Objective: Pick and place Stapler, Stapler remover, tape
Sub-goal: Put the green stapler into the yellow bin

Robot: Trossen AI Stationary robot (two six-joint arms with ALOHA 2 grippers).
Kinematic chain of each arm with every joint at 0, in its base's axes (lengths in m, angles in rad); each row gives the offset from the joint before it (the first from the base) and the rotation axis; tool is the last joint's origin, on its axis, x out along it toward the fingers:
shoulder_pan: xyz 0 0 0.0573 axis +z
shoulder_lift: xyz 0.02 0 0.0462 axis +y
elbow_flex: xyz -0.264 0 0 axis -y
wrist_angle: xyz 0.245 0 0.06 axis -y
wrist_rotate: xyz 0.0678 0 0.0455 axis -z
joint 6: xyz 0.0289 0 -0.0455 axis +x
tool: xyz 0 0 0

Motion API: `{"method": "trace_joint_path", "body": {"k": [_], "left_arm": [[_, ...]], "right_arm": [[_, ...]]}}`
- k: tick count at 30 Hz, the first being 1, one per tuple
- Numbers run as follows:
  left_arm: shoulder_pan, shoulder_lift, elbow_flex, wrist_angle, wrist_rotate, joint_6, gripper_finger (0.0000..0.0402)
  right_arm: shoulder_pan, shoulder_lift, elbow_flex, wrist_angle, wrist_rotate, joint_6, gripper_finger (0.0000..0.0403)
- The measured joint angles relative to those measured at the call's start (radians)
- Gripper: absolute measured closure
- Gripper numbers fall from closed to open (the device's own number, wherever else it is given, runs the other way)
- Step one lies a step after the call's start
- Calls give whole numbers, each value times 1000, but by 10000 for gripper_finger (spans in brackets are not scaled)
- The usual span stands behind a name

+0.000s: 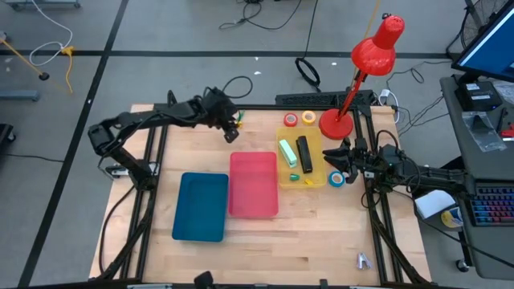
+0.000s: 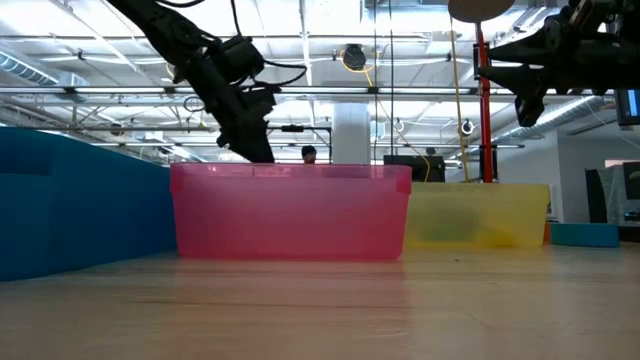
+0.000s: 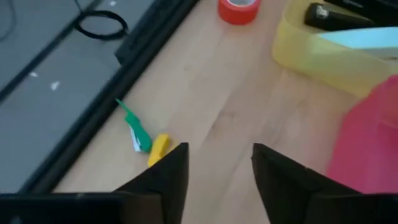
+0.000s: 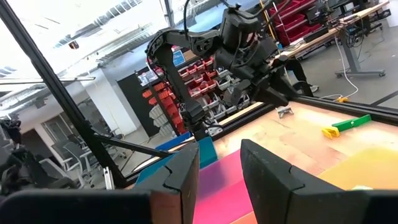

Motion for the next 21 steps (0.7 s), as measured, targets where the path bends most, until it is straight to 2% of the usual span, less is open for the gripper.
{"method": "trace_joint_path", "body": {"k": [6, 10, 16, 21], "left_arm": [[26, 83, 78, -43, -19, -15, 189], [39, 206, 225, -178, -19, 23, 186], [51, 389, 446, -383, -49, 96, 187], [66, 478, 560, -432, -78, 13, 187]], "right_arm": [[0, 0, 0, 0, 8, 8, 291], [0, 0, 0, 0, 45, 12, 291], [0, 0, 0, 0, 45, 11, 291], [0, 0, 0, 0, 45, 11, 291]]}}
